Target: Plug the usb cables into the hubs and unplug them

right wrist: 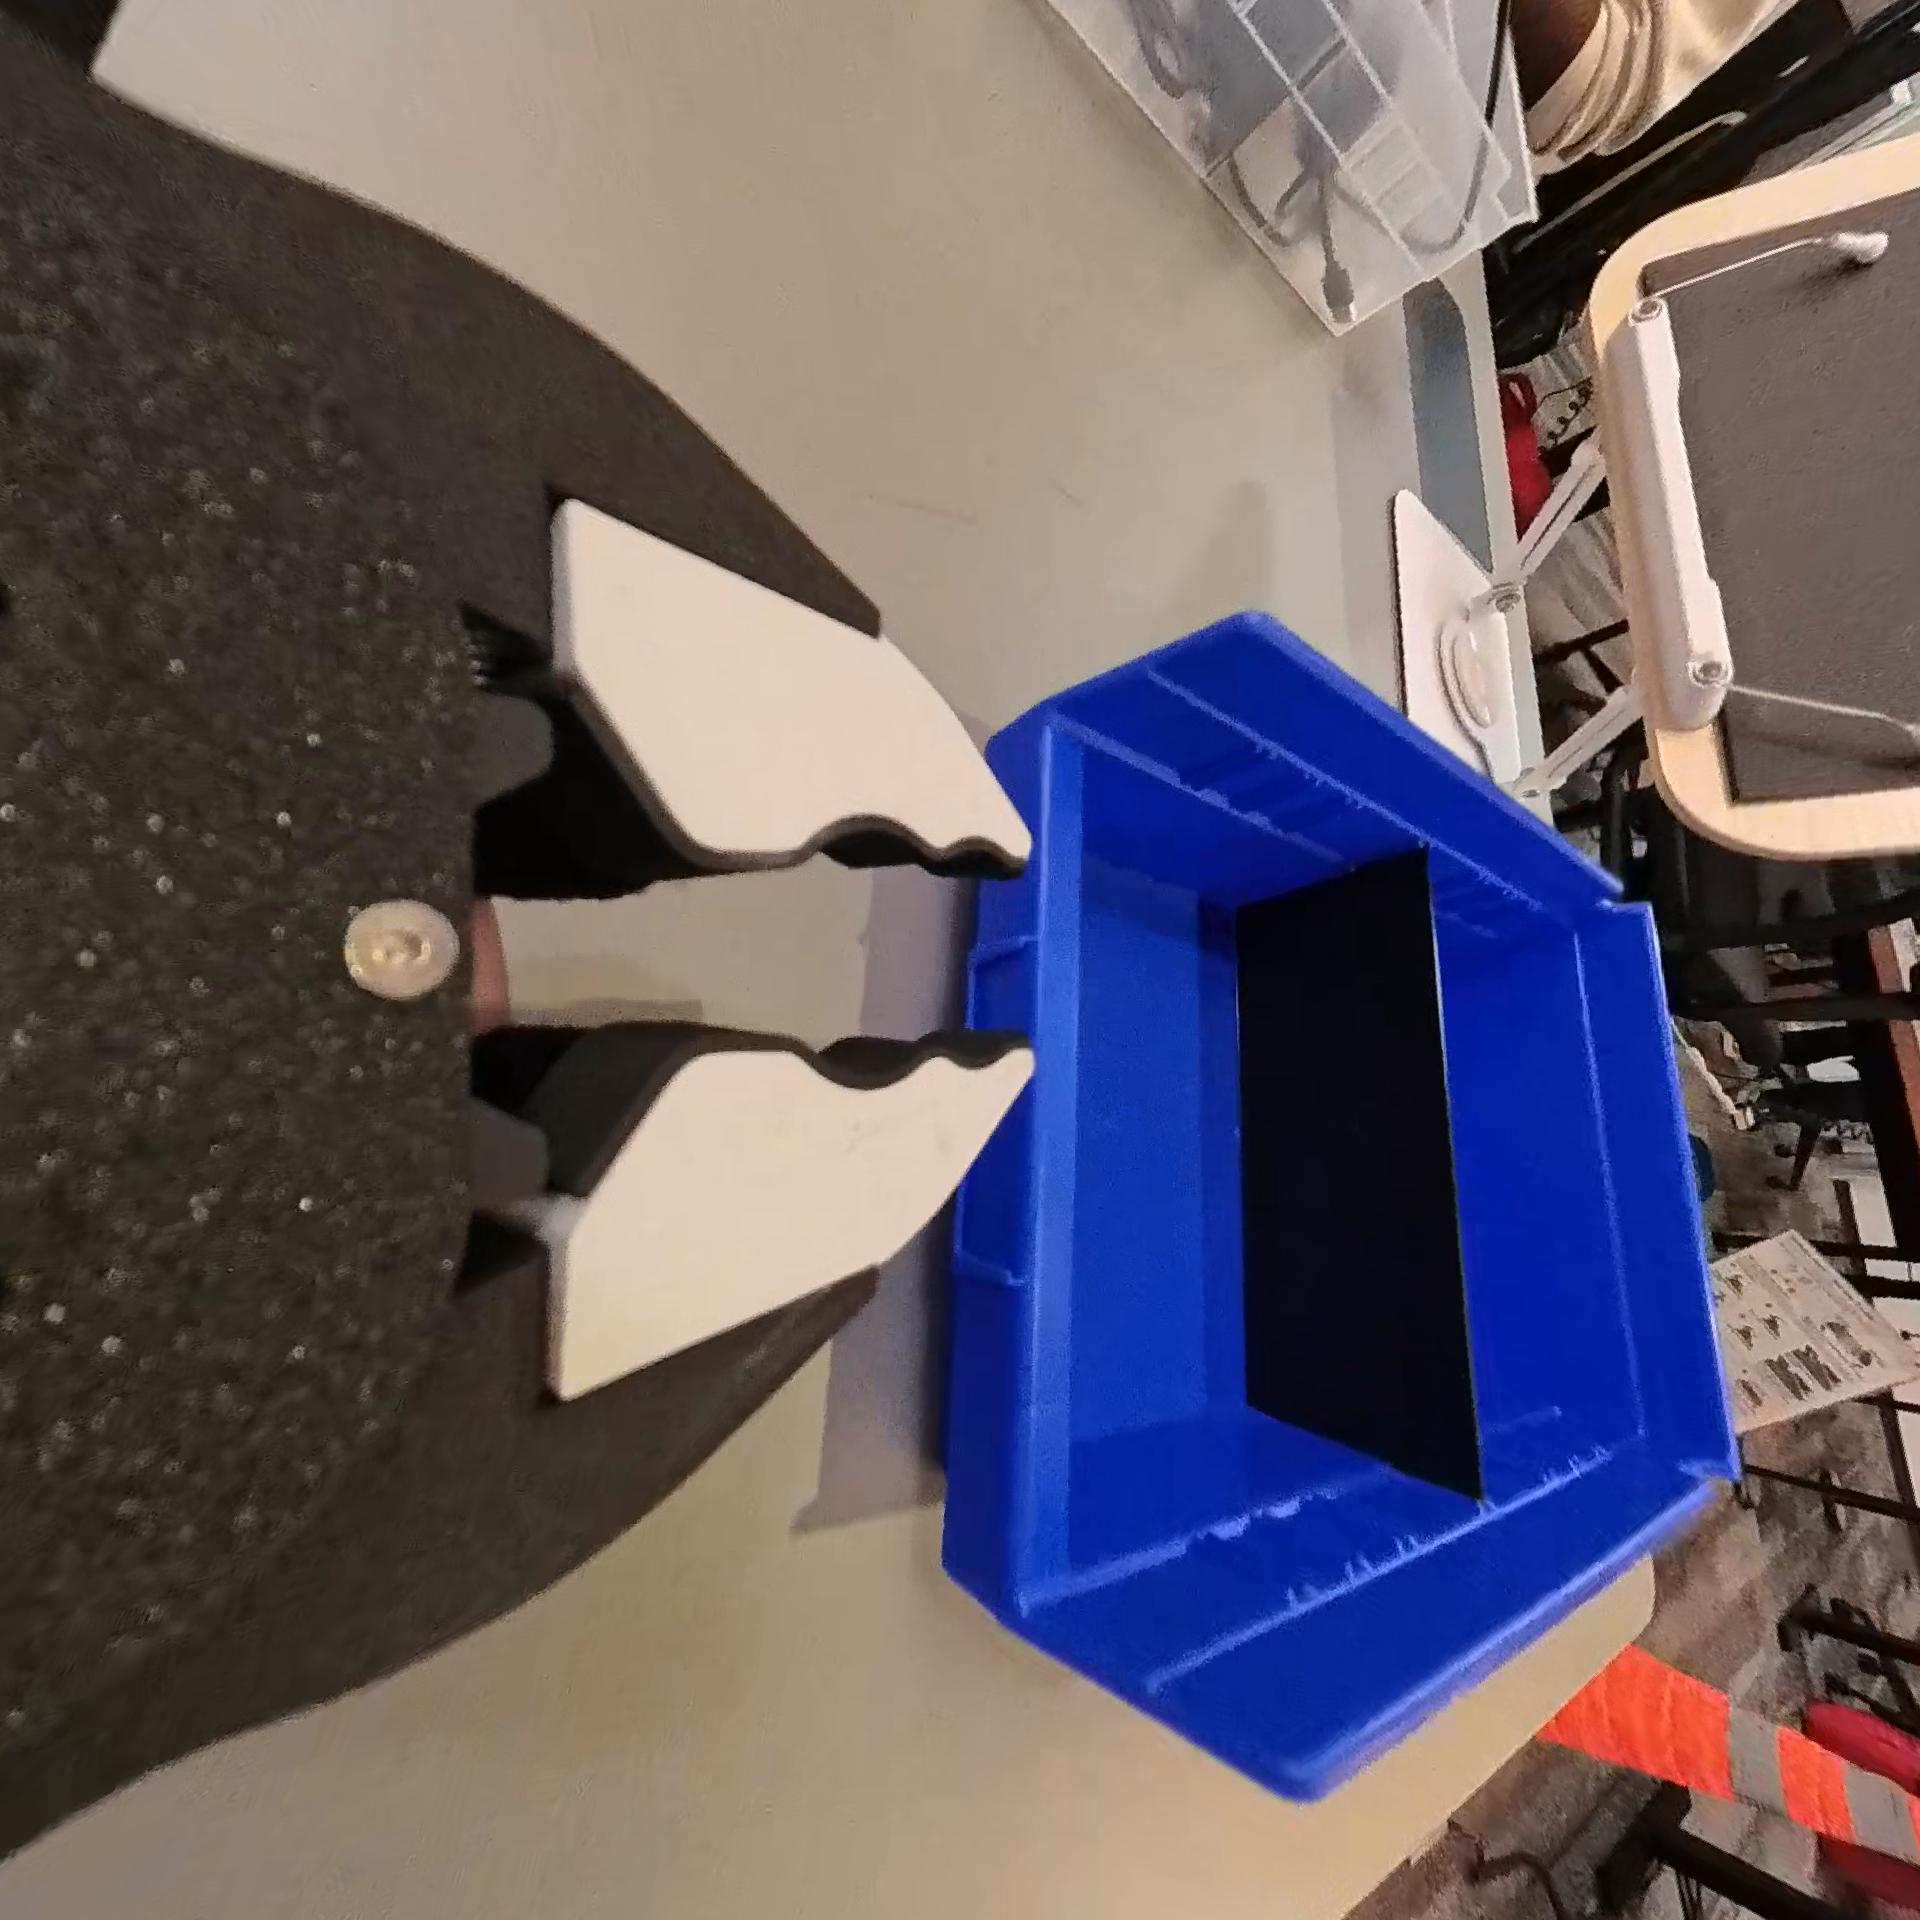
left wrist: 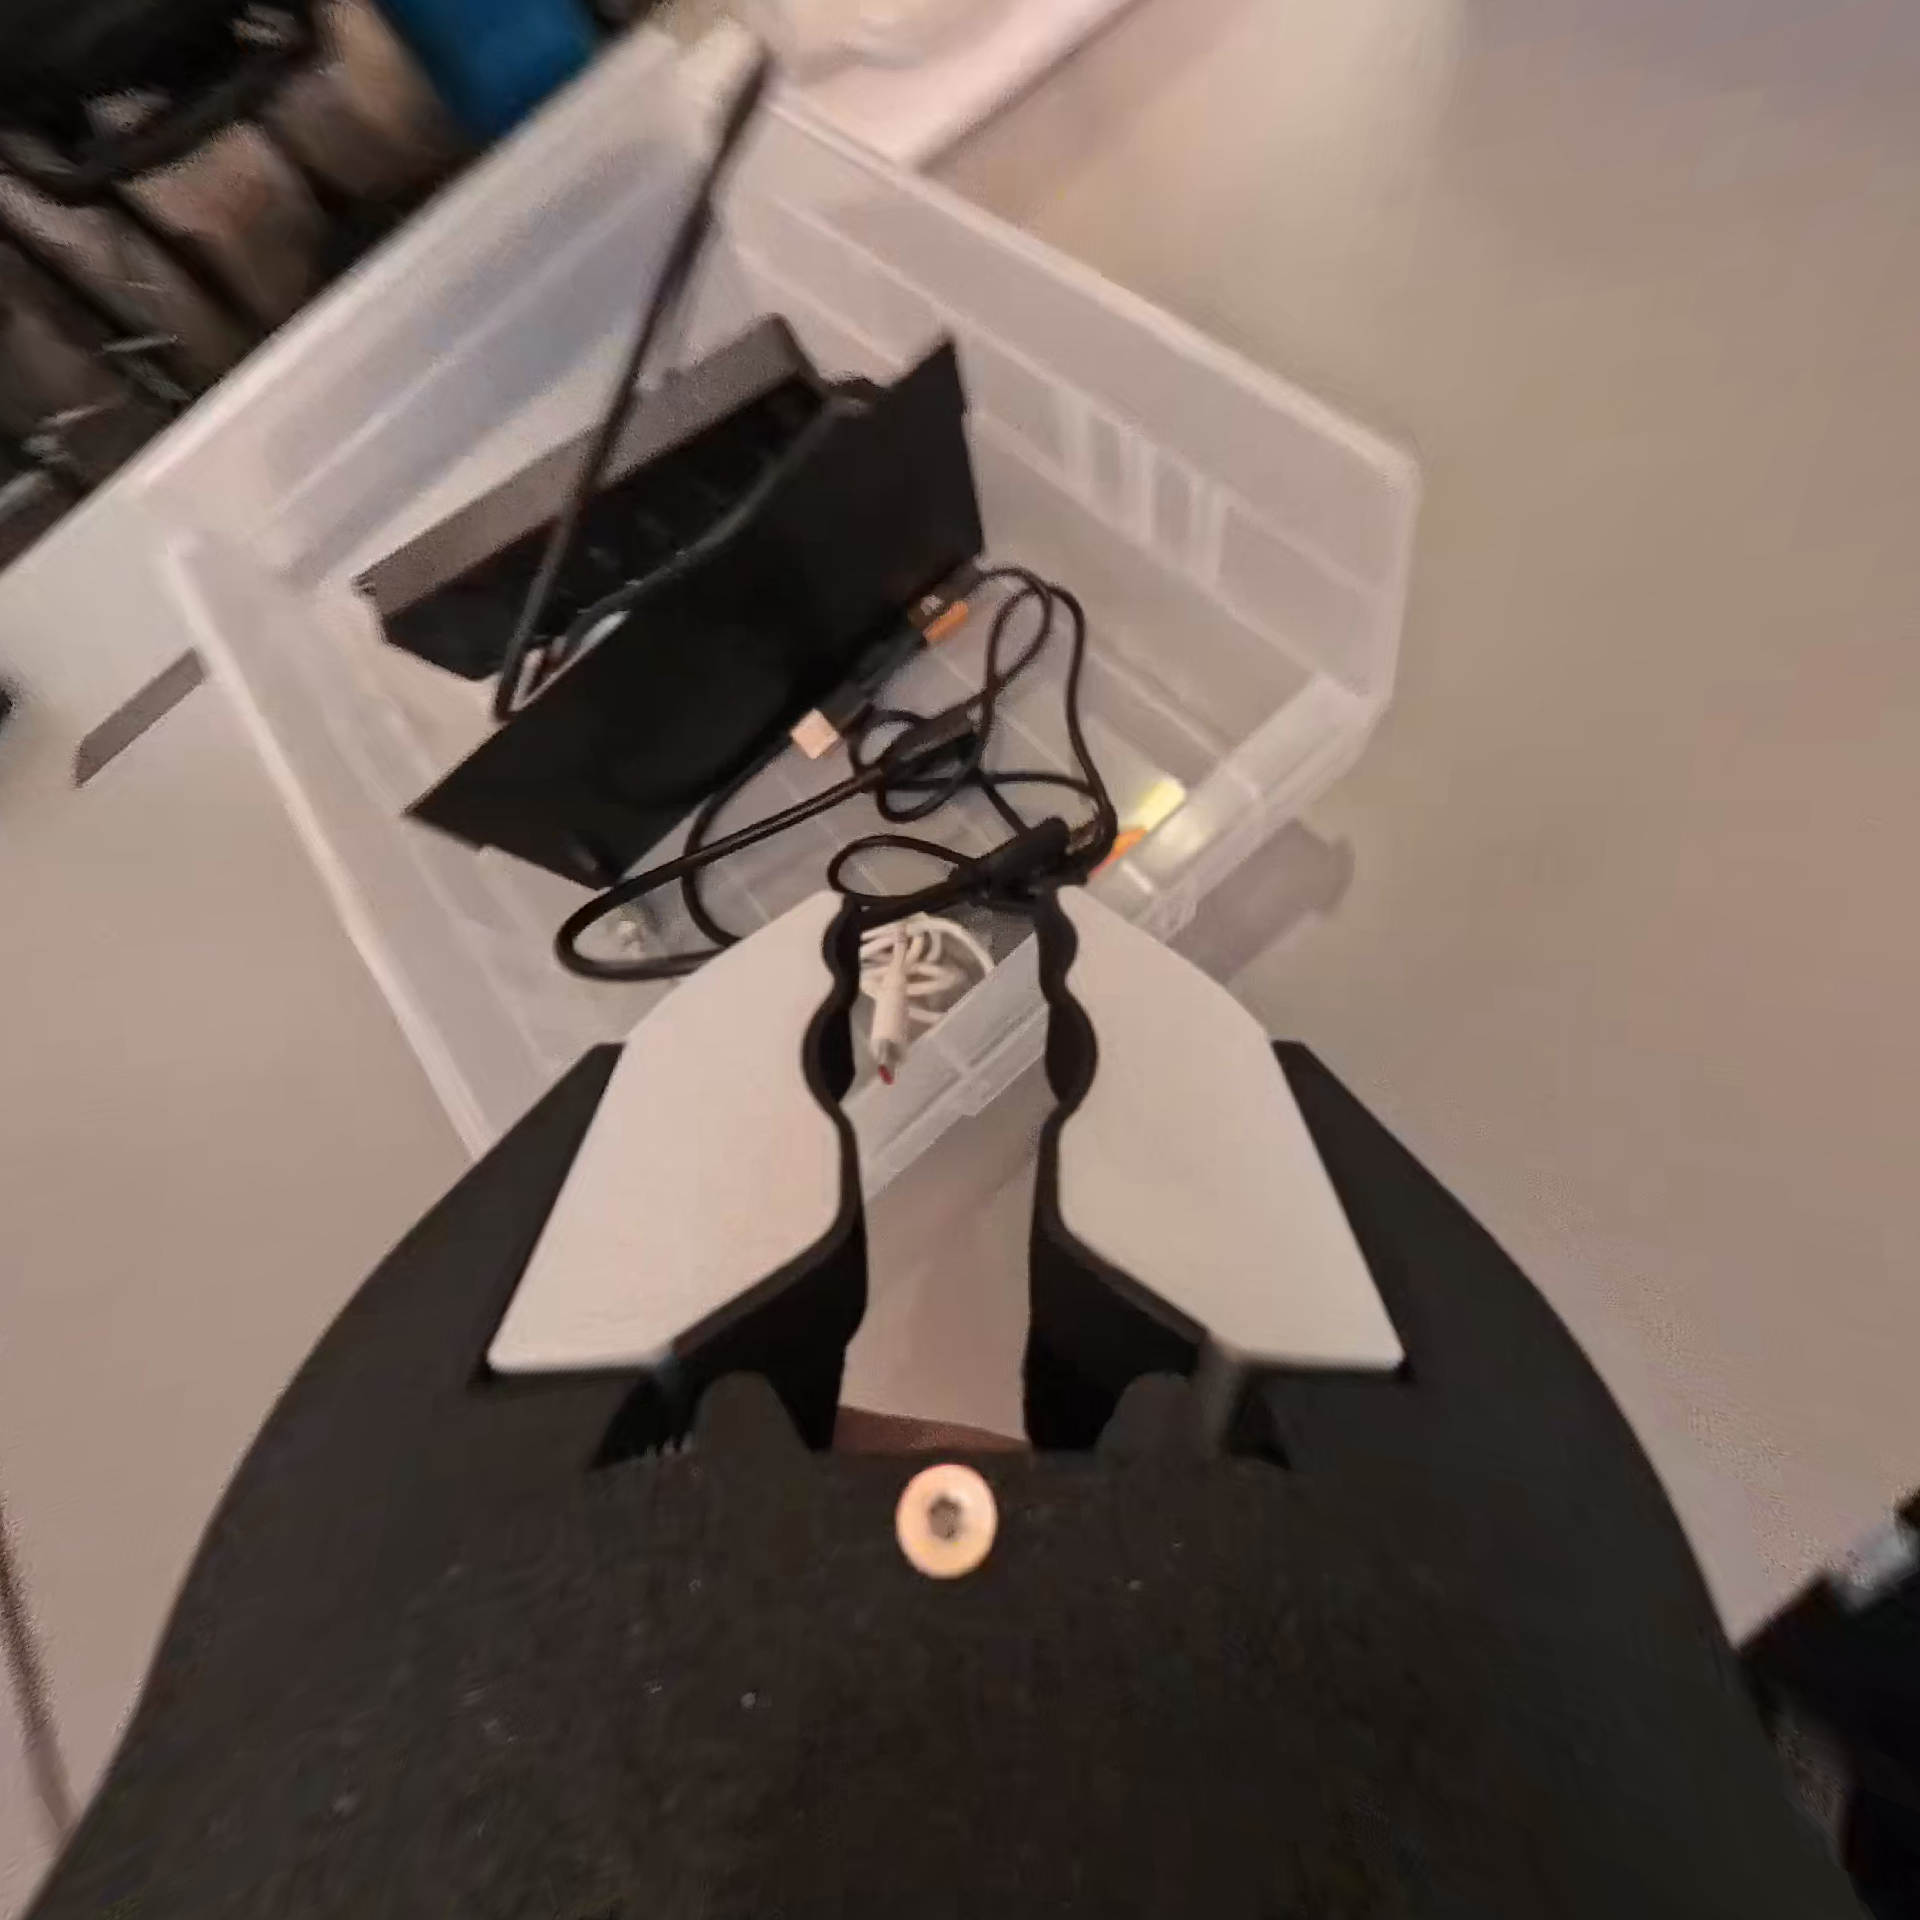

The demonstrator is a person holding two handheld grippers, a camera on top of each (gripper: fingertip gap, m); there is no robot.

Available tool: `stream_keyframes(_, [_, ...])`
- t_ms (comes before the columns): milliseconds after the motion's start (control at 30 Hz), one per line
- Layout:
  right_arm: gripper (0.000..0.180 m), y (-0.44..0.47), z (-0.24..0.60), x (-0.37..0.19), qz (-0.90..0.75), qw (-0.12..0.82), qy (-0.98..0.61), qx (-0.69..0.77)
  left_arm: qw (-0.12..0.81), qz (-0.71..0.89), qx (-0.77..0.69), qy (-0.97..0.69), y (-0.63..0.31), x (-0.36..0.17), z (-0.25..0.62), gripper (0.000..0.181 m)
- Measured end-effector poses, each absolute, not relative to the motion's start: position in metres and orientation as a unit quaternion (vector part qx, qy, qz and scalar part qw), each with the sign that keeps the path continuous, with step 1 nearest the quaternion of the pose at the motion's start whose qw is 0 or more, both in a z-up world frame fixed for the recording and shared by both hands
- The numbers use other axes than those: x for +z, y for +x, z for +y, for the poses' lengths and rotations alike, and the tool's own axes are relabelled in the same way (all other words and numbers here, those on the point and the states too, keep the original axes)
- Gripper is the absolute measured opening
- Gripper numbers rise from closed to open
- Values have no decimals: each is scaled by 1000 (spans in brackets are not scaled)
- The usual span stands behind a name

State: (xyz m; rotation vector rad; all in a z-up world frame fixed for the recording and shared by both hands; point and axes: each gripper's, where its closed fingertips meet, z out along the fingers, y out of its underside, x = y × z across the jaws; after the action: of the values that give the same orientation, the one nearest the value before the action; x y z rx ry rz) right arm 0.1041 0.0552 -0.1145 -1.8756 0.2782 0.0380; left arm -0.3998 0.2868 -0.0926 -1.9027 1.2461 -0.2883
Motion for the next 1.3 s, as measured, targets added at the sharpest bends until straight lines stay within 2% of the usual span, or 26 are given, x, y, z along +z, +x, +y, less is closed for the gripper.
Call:
stream_keyframes(167, [28,91,66,-117,106,579,-807,40,261,646,-58,-715,-398,-108,310,34])
stream_keyframes(400, [28,72,75,-118,67,578,-812,45,43,742,39,-668,-406,-153,328,37])
stream_keyframes(433, [28,70,76,-118,63,577,-813,49,17,746,49,-664,-410,-158,328,31])
stream_keyframes(467, [28,68,77,-119,62,576,-814,52,-10,749,49,-661,-414,-162,325,15])
stream_keyframes(533, [28,67,77,-120,64,574,-814,60,-26,754,54,-654,-417,-165,324,9])
stream_keyframes(700, [28,71,75,-119,76,576,-810,82,91,723,11,-685,-396,-130,328,4])
stream_keyframes(900, [28,76,76,-118,105,578,-799,126,342,609,-56,-713,-368,-17,320,4])
stream_keyframes(1000, [28,77,76,-117,116,577,-794,149,445,571,-77,-685,-340,36,285,4])
stream_keyframes(1067, [28,79,76,-115,118,580,-792,150,495,562,-102,-655,-306,54,251,4])
stream_keyframes(1167, [28,82,75,-114,110,582,-794,137,493,571,-146,-640,-241,30,202,4])
stream_keyframes(1300, [28,86,72,-115,101,581,-799,116,440,613,-134,-643,-160,-55,161,4])
